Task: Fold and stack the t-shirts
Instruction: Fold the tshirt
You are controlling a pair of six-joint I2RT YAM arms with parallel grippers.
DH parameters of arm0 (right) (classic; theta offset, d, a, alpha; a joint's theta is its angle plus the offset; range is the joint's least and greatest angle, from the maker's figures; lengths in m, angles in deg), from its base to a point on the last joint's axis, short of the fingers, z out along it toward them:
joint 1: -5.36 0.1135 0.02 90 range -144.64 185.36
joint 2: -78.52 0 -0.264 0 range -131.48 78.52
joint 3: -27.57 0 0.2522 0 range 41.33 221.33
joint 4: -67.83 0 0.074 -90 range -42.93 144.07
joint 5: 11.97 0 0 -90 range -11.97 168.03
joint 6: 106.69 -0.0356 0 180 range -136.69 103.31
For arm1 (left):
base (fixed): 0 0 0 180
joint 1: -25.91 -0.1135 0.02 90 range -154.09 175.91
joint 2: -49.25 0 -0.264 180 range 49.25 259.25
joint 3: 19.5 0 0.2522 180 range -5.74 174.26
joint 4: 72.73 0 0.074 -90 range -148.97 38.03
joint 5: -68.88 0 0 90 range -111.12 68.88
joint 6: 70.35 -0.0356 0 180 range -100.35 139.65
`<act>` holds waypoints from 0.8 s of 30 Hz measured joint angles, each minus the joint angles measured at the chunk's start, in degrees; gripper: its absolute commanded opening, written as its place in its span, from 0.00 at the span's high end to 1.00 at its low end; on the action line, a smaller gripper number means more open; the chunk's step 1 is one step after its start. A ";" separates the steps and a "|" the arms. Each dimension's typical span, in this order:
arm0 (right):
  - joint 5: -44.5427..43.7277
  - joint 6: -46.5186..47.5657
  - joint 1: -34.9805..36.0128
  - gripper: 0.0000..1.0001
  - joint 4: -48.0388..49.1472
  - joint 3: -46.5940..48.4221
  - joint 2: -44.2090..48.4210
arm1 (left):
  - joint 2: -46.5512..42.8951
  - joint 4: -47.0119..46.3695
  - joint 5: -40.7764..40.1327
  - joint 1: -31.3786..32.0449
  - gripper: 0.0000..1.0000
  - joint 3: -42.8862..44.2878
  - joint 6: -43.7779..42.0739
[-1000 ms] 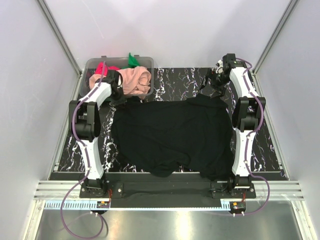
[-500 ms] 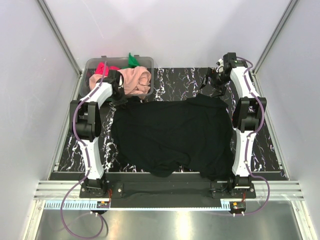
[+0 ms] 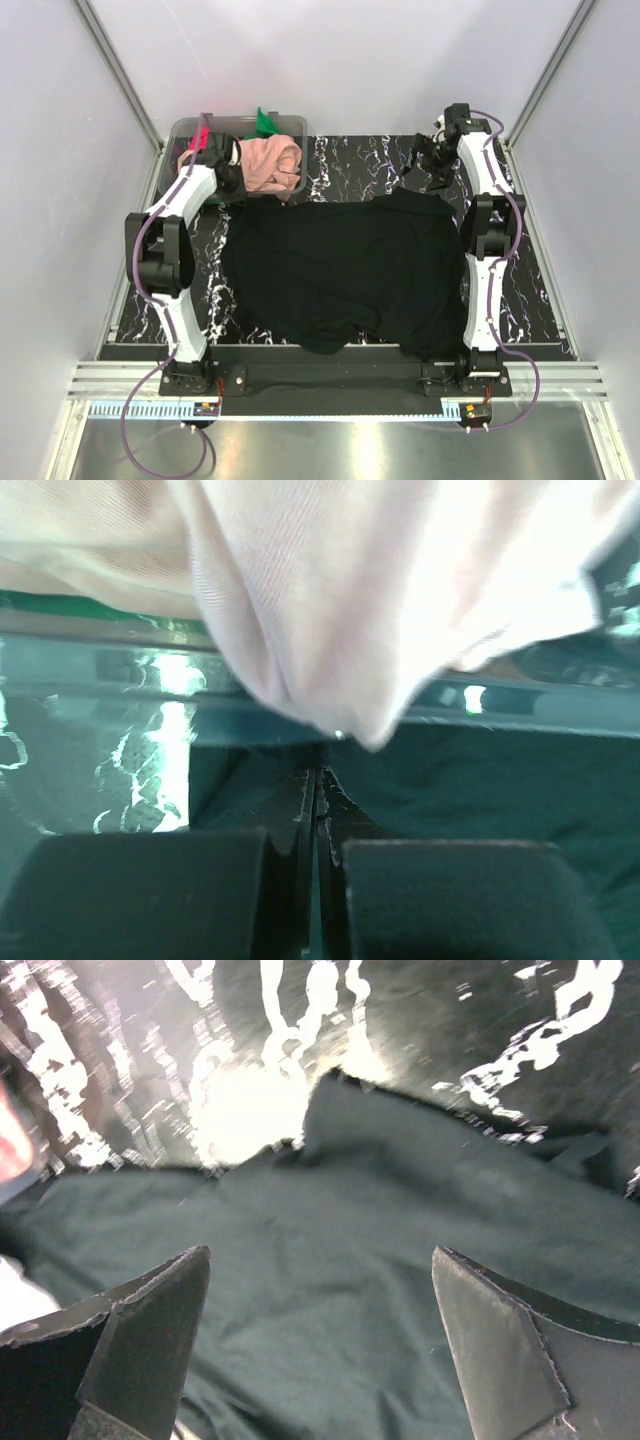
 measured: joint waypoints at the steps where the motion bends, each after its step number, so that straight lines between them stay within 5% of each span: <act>1: -1.11 -0.24 0.00 0.00 -0.02 0.68 -0.87 | -0.74 -0.15 -0.07 0.00 1.00 0.00 -0.09; 24: -21.05 -3.80 -1.68 0.01 -6.10 5.79 -6.88 | -2.64 -0.76 -0.22 0.00 1.00 -0.55 -0.79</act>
